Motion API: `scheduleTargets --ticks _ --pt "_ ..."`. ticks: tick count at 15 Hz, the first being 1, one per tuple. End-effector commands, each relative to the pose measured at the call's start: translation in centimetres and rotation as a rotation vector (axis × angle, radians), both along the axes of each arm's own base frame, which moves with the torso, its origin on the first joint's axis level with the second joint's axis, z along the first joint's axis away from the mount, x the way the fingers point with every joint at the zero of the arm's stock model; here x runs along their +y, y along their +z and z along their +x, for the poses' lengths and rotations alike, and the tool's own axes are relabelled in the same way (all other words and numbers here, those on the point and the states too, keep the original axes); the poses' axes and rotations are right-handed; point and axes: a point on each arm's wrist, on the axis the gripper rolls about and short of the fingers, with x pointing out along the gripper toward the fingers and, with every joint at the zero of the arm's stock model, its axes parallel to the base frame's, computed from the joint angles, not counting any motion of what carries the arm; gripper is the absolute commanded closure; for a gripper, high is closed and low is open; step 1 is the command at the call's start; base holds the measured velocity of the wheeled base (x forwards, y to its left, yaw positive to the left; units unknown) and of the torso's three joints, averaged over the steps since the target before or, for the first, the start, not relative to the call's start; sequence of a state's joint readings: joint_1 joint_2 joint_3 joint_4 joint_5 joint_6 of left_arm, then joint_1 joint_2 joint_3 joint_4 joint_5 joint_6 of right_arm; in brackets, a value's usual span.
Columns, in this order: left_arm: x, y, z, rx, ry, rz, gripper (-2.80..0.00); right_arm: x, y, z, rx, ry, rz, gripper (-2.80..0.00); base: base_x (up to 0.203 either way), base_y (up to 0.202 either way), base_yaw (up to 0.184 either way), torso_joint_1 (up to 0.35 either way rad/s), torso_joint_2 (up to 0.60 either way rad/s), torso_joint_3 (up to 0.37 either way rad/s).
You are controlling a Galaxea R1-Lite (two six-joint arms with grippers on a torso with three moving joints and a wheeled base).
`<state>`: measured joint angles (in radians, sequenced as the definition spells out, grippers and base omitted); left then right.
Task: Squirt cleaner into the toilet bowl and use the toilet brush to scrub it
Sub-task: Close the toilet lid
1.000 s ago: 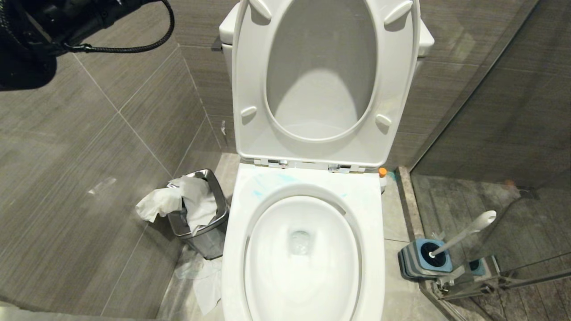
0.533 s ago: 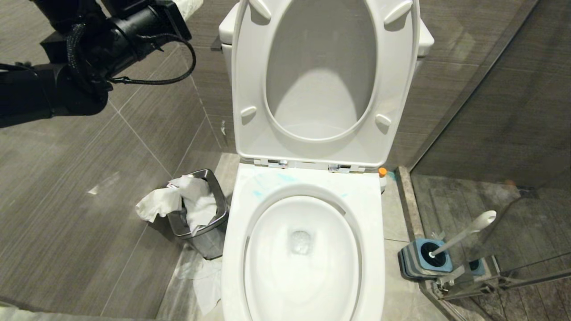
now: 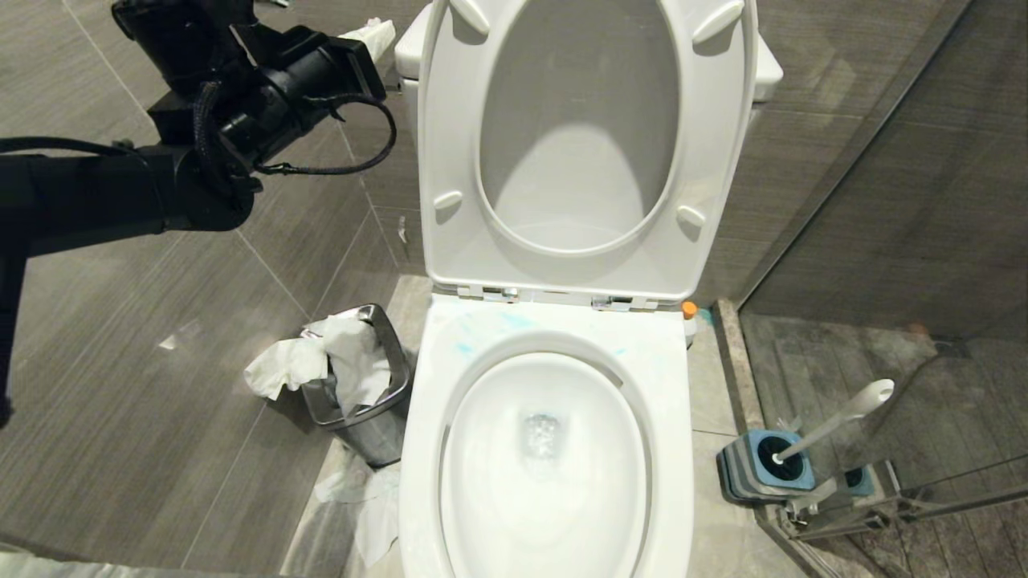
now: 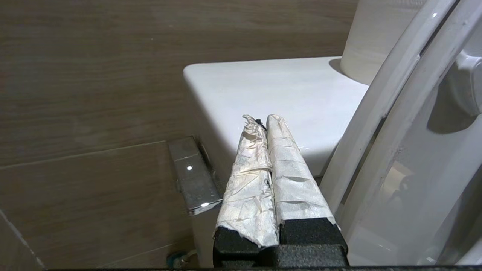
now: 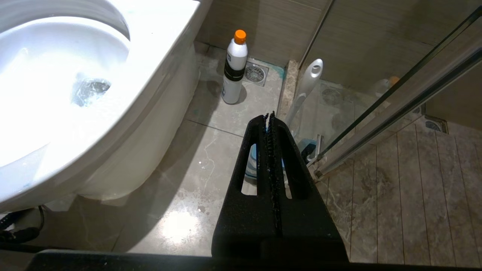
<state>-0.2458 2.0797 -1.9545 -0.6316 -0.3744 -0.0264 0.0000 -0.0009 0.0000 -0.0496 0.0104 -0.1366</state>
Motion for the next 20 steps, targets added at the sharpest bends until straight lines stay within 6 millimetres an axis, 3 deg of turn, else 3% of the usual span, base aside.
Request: scheduleTargets --ticks 1,9,14,20 --pt "-1.0 -0.6 0.4 0.007 -0.010 -0.006 0.00 0.0 0.0 0.0 0.000 0.000 -0.001 0.00 0.000 0.000 0.000 0.000 0.00 0.000" --pt "-3.6 -1.8 0.5 0.026 -0.007 -0.031 0.00 0.0 0.0 0.0 0.000 0.000 -0.001 0.00 0.000 0.000 0.000 0.000 0.00 0.000" --pt "-3.6 -1.7 -0.1 0.050 -0.038 -0.037 0.00 0.0 0.0 0.0 0.000 0.000 -0.001 0.00 0.000 0.000 0.000 0.000 0.00 0.000" --pt "-4.0 -1.2 -1.9 0.222 -0.194 -0.158 0.00 0.0 0.0 0.0 0.000 0.000 -0.001 0.00 0.000 0.000 0.000 0.000 0.00 0.000"
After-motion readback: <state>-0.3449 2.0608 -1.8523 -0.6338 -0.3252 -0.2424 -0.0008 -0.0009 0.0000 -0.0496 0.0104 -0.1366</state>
